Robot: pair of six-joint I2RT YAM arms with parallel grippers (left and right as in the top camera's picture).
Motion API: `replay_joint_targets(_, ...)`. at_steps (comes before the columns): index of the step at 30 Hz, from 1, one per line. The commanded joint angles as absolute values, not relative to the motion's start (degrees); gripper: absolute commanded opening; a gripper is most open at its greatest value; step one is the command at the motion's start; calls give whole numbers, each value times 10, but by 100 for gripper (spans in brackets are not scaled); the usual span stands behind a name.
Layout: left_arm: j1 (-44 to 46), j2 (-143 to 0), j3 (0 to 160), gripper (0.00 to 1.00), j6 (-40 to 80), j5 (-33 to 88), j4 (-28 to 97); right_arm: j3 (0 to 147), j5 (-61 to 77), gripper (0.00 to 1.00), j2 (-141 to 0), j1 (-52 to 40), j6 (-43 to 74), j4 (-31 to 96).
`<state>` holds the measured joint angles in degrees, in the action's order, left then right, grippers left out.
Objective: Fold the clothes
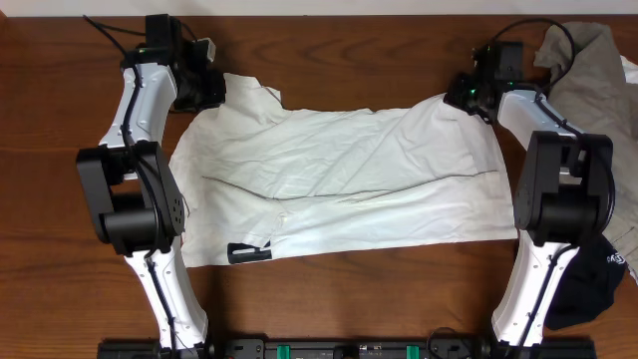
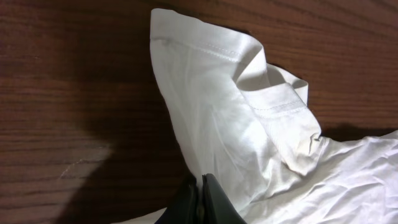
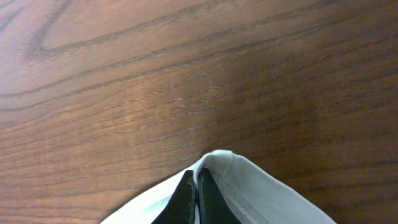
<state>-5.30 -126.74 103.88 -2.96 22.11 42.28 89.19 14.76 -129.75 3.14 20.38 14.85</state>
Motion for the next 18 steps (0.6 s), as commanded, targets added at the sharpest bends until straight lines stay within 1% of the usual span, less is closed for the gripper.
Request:
replay_joint_targets(1, -55, -1262, 1041, 6, -27, 225, 429, 891, 146, 1, -1303, 30, 210, 146)
replay_joint_targets(7, -67, -1262, 1041, 6, -26, 225, 437, 891, 159, 1, -1275, 53, 209, 152)
replay_joint_targets(10, -79, -1261, 1041, 6, -14, 225, 444, 891, 218, 1, -1254, 70, 194, 152)
replay_joint_targets(14, -88, -1256, 1041, 6, -14, 267, 450, 891, 277, 1, -1228, 90, 195, 166)
replay_joint_targets(18, -90, -1243, 1041, 6, -14, 298, 450, 891, 303, 1, -1209, 100, 189, 204)
